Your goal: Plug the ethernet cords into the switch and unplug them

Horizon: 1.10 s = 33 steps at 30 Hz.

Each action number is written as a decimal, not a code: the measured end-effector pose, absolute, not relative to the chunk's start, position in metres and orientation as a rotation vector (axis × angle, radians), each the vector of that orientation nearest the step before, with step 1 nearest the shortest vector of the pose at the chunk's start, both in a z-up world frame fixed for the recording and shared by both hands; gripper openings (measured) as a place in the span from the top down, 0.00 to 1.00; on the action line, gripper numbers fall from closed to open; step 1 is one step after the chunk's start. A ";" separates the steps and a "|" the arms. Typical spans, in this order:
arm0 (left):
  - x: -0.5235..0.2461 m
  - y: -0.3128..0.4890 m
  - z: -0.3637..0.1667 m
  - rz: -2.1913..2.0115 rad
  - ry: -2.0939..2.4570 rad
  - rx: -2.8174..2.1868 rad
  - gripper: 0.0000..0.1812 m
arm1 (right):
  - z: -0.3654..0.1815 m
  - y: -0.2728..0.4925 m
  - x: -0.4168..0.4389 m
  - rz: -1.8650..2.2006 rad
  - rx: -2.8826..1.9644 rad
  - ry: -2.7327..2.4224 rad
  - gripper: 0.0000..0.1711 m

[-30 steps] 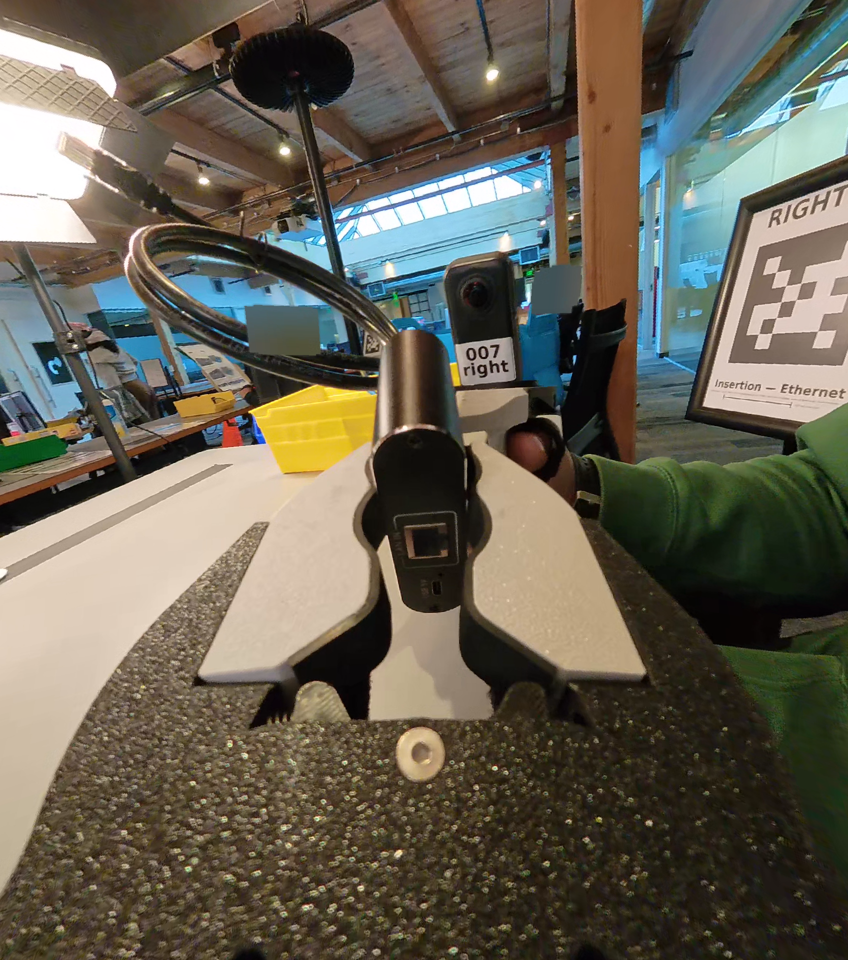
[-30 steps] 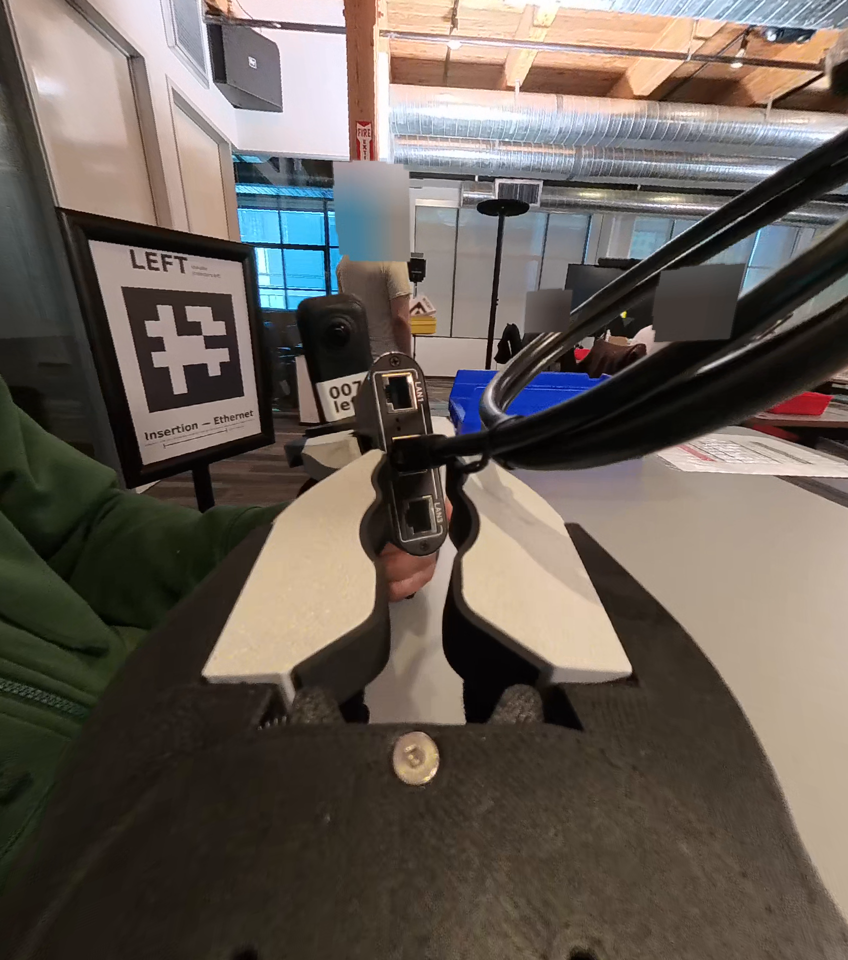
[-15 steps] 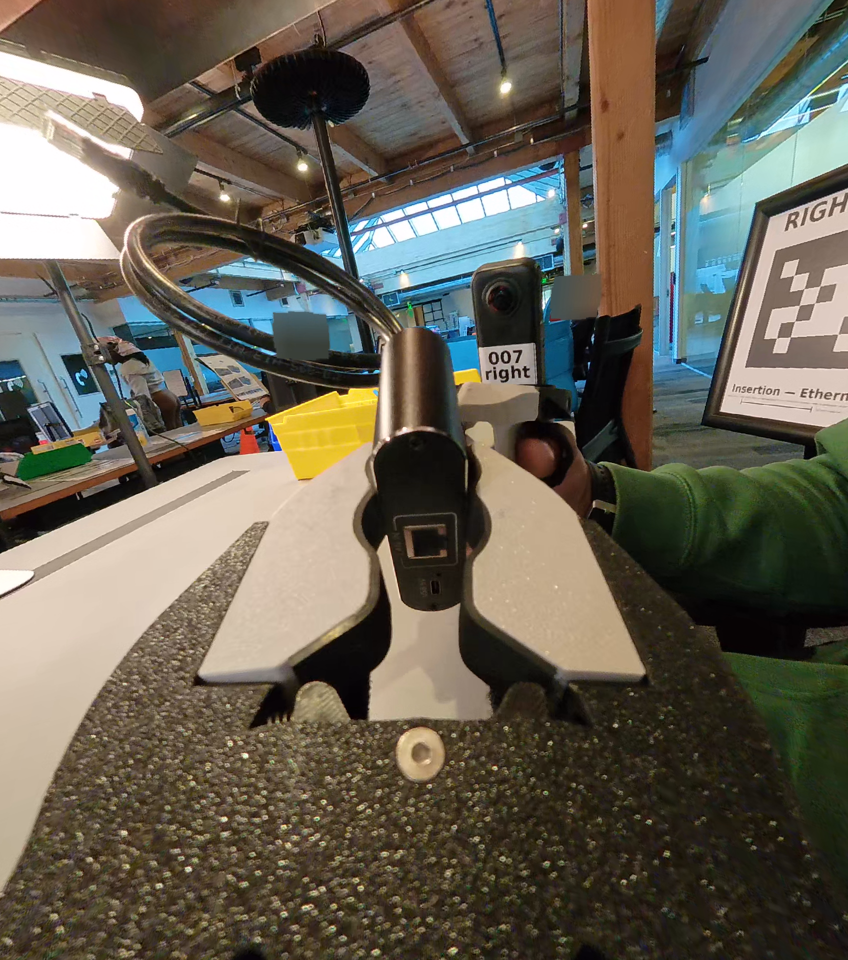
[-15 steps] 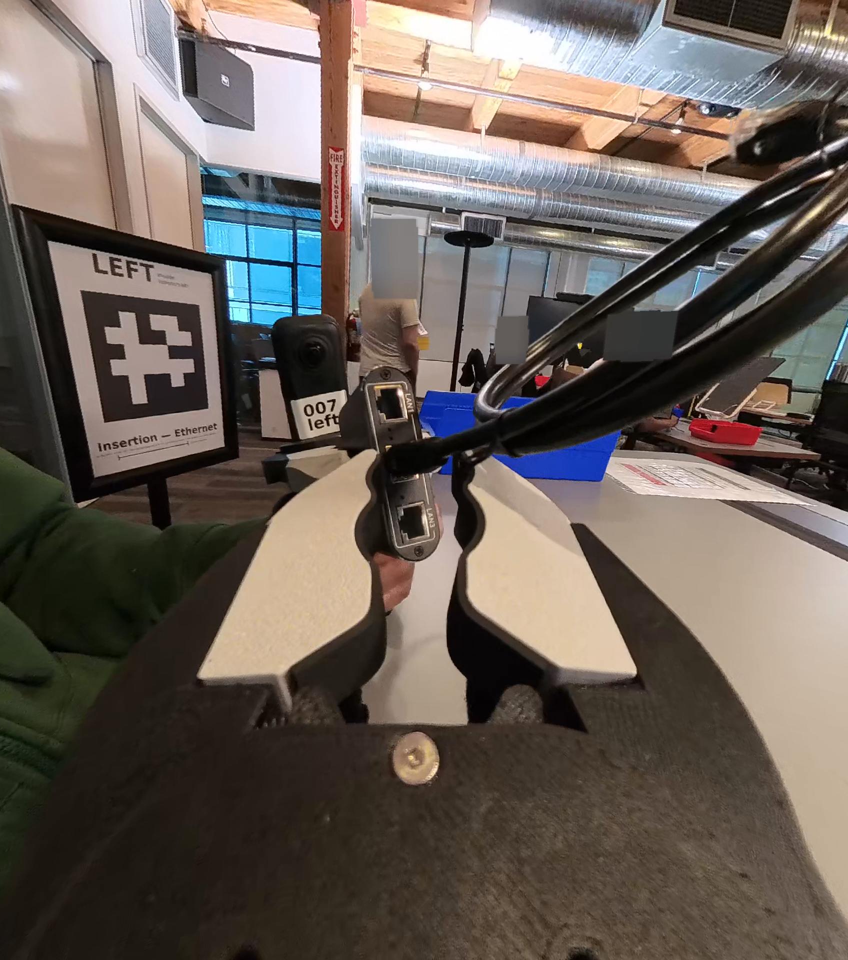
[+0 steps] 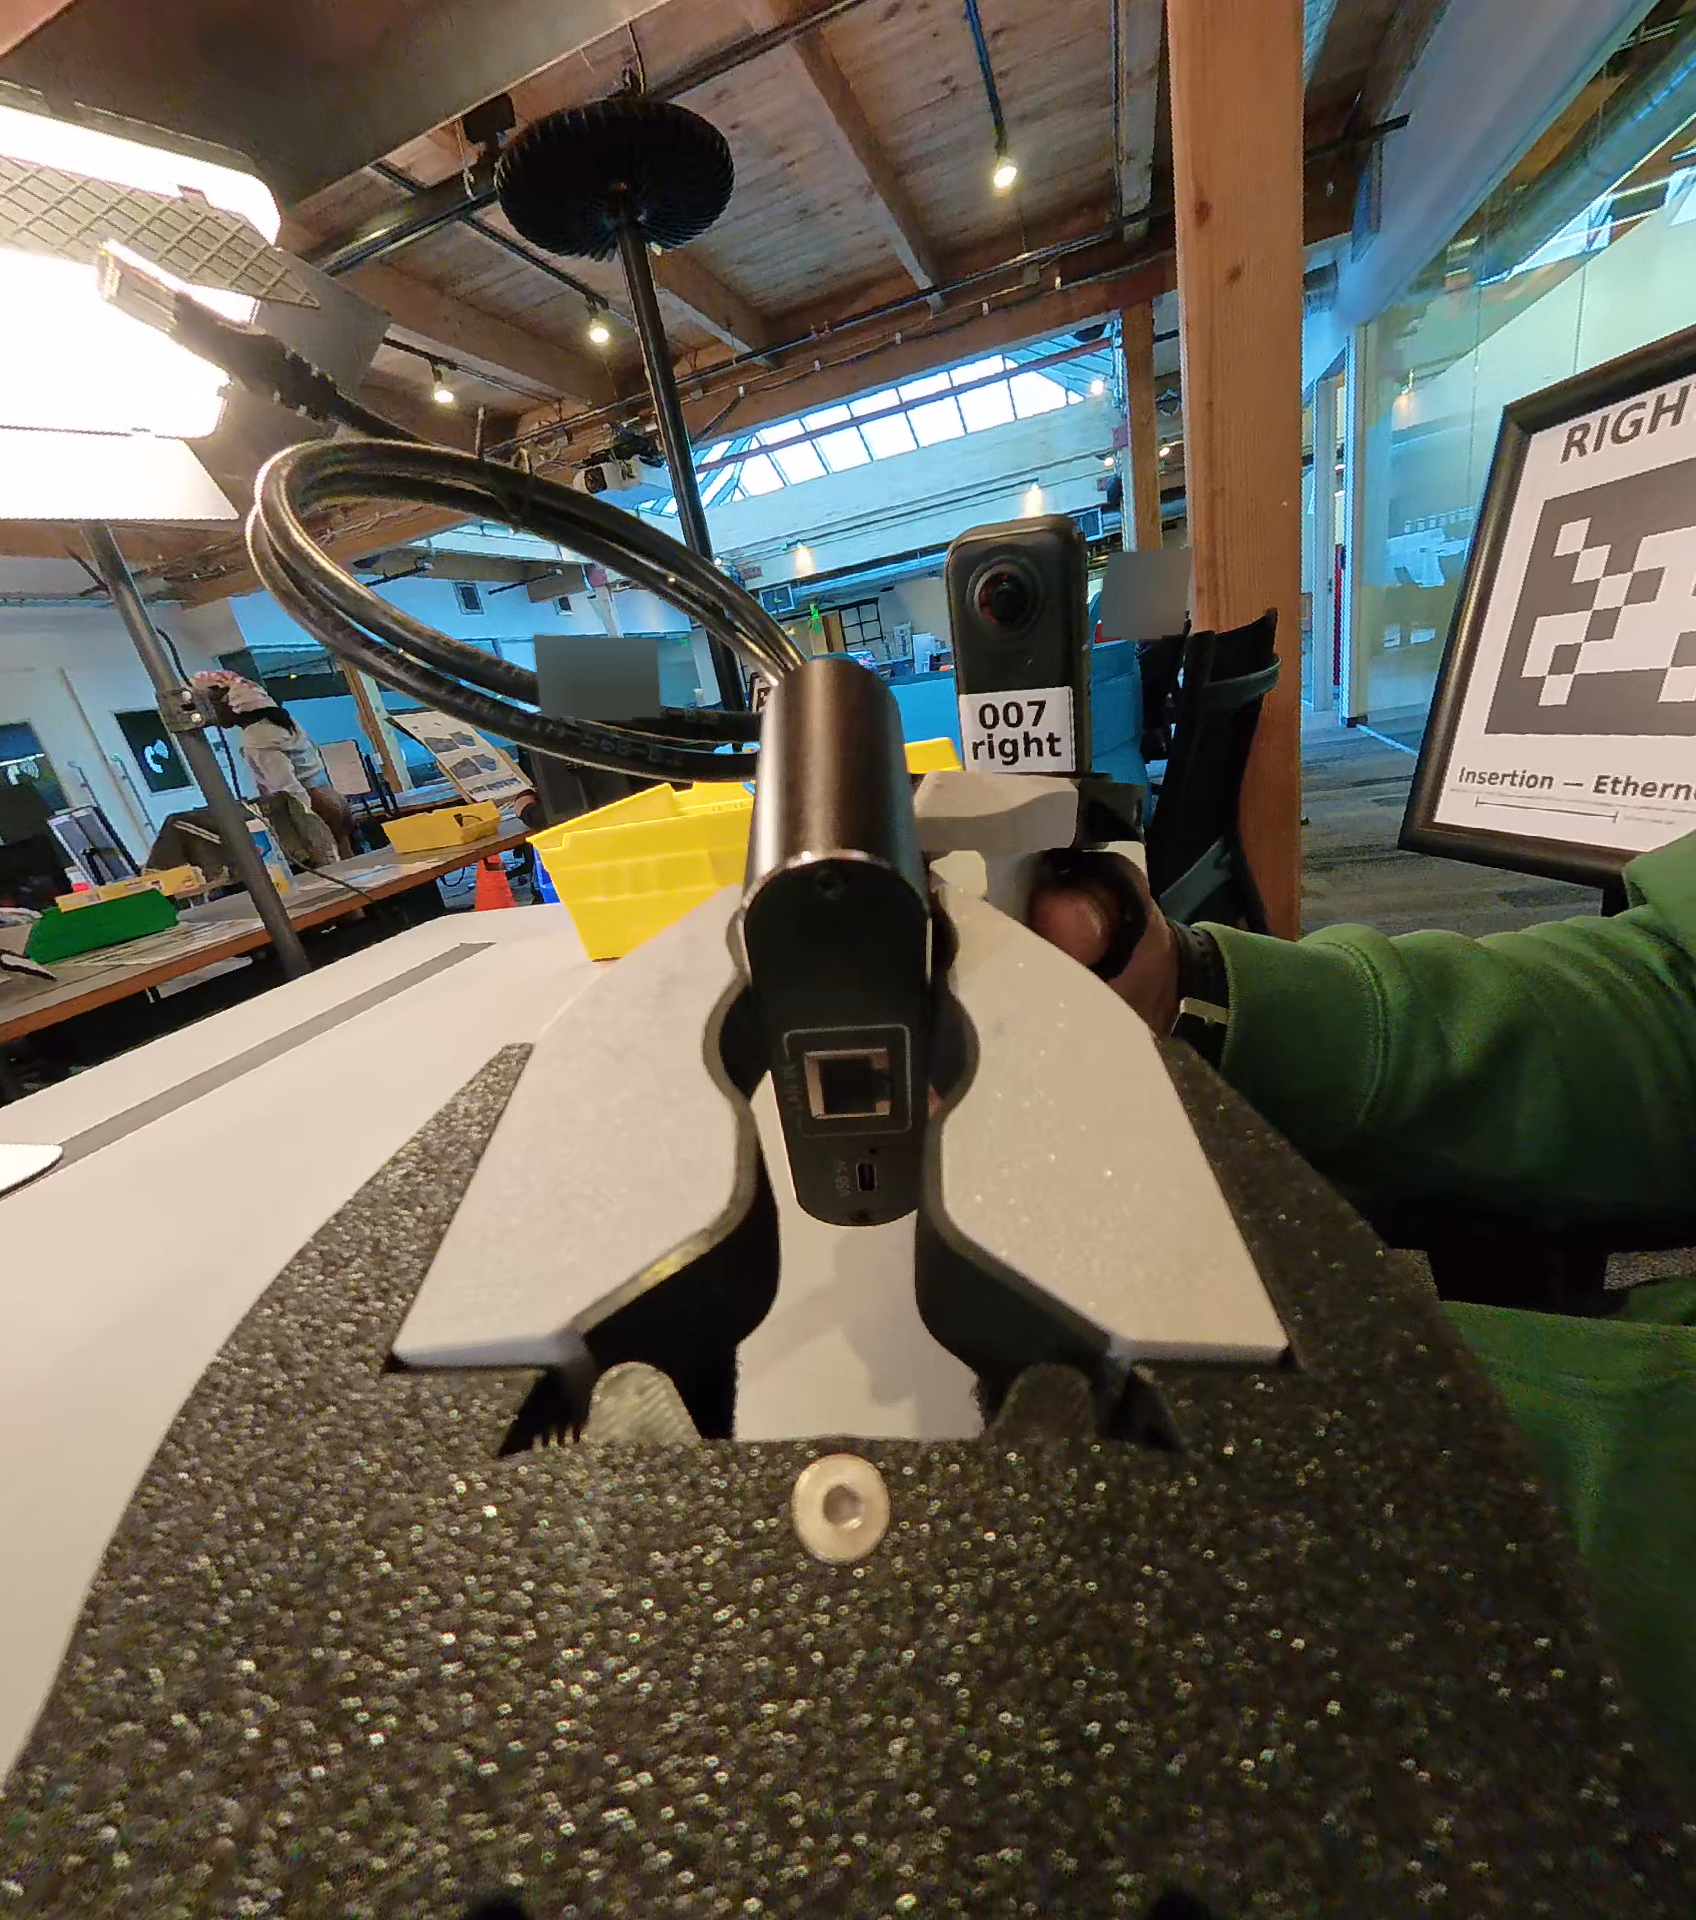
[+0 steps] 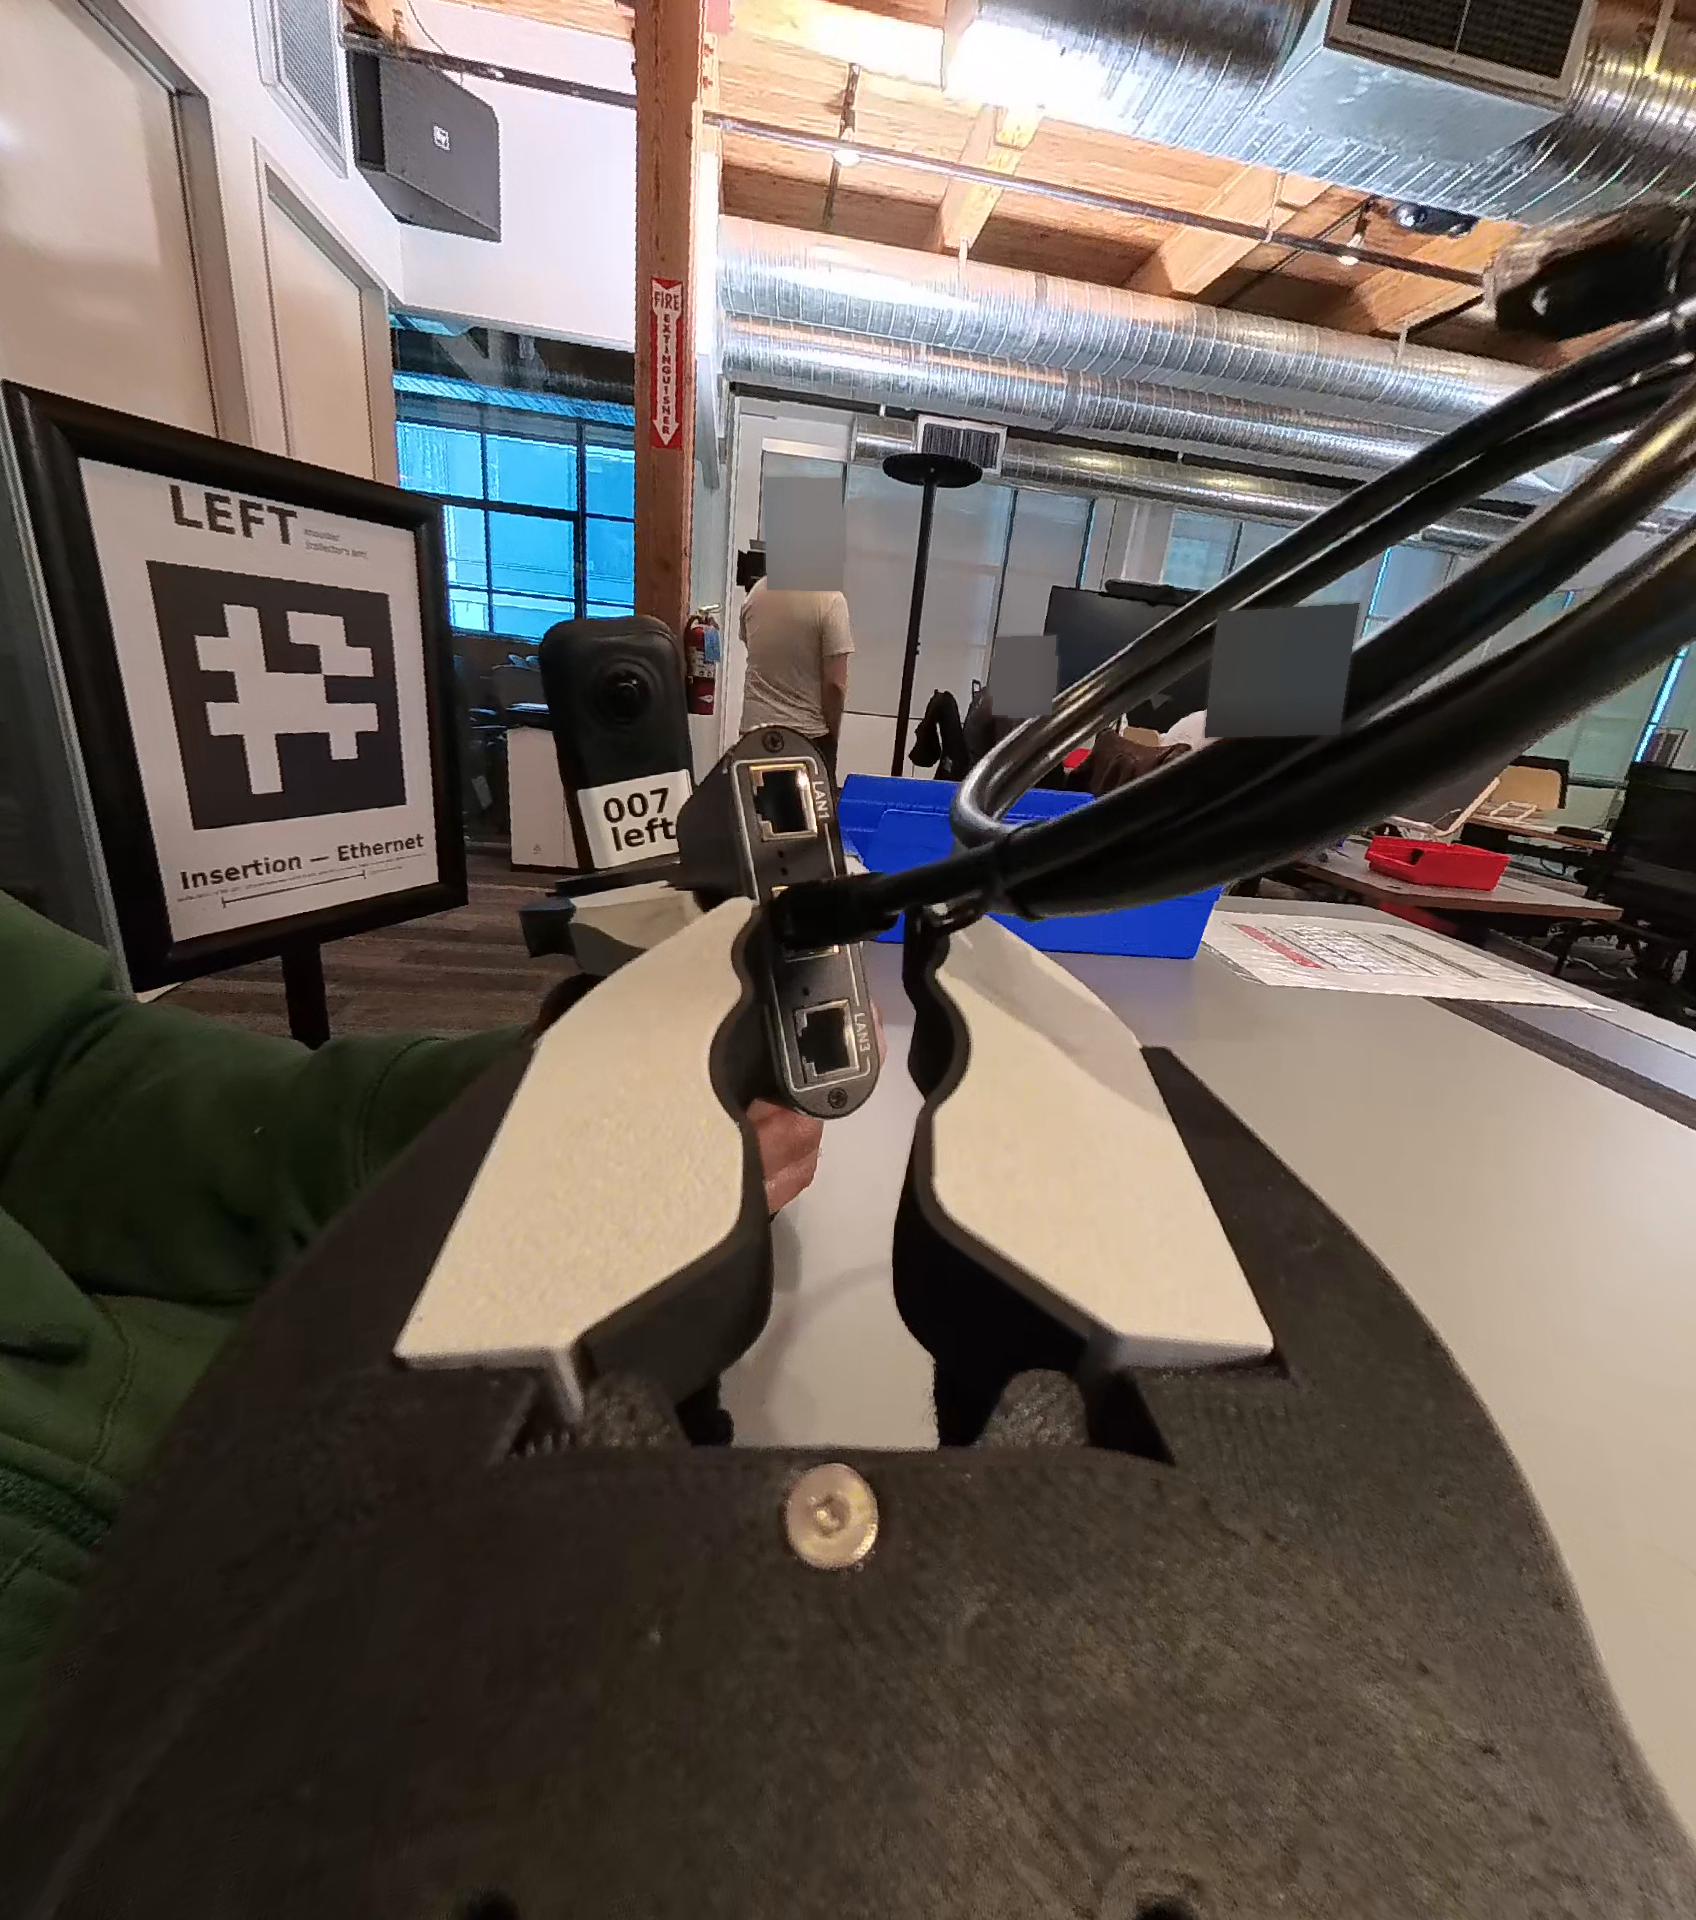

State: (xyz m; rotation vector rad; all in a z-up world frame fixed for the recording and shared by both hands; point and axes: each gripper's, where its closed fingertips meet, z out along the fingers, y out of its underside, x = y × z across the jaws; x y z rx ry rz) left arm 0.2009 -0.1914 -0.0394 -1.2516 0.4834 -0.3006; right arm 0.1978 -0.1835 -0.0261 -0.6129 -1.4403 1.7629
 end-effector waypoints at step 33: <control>0.197 -0.187 -0.041 -0.274 0.462 -1.271 0.85 | -0.021 -0.182 0.196 1.510 -0.563 -1.369 0.89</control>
